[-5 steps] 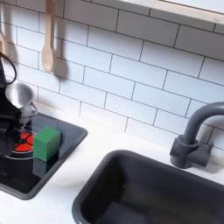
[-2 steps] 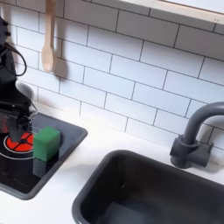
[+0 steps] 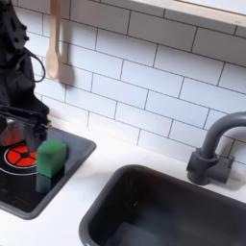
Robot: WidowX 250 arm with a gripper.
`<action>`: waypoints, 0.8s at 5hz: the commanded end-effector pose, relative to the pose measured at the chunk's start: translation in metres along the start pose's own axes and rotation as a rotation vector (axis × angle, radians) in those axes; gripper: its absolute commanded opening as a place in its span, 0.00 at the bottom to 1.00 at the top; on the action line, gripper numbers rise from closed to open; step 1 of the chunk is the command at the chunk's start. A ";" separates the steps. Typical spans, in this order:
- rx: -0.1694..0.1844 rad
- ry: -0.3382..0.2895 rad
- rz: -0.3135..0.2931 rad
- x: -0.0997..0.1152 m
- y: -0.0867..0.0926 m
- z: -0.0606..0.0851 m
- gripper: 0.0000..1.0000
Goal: Reach green block
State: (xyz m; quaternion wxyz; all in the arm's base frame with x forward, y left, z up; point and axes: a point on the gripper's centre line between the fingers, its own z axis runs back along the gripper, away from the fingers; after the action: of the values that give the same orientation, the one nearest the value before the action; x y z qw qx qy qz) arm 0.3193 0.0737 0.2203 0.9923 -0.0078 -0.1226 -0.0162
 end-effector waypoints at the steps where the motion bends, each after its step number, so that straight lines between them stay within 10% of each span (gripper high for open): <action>1: -0.007 0.008 -0.021 0.008 0.001 -0.008 1.00; 4: -0.017 0.021 -0.023 0.028 -0.010 -0.023 1.00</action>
State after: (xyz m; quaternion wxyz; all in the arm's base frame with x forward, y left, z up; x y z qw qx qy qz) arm 0.3514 0.0605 0.2049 0.9930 -0.0169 -0.1122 -0.0320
